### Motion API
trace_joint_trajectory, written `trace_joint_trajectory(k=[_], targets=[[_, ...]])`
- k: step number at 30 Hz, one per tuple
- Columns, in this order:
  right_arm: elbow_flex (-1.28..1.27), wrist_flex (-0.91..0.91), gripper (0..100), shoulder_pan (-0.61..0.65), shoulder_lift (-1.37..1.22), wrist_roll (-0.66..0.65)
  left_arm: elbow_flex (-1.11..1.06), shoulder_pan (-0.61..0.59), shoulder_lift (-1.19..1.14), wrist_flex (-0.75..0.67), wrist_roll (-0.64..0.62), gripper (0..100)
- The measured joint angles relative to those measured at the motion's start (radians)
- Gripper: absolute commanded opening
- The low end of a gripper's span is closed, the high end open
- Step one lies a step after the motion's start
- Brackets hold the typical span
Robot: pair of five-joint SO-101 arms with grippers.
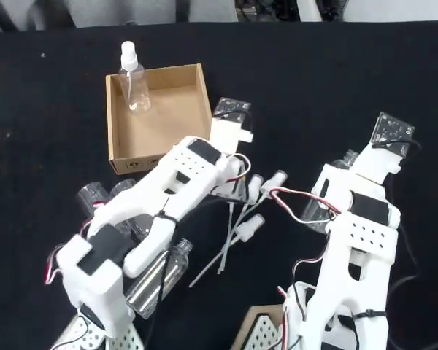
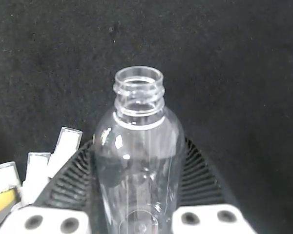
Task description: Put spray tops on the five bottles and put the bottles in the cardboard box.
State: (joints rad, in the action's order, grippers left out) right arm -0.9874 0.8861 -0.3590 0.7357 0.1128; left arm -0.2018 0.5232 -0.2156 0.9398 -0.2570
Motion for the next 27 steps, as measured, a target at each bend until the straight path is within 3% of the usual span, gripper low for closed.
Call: trace_joint_trajectory(k=[9,16,27], targets=[[0.000,0.000,5.0,0.000,0.000,0.000,0.048,-0.002,-0.107,0.000,0.000,18],[0.000,0.000,5.0,0.000,0.000,0.000,0.052,0.000,-0.107,0.020,0.000,9],[0.000,0.000,5.0,0.000,0.000,0.000,0.057,0.000,-0.107,0.028,0.000,8]])
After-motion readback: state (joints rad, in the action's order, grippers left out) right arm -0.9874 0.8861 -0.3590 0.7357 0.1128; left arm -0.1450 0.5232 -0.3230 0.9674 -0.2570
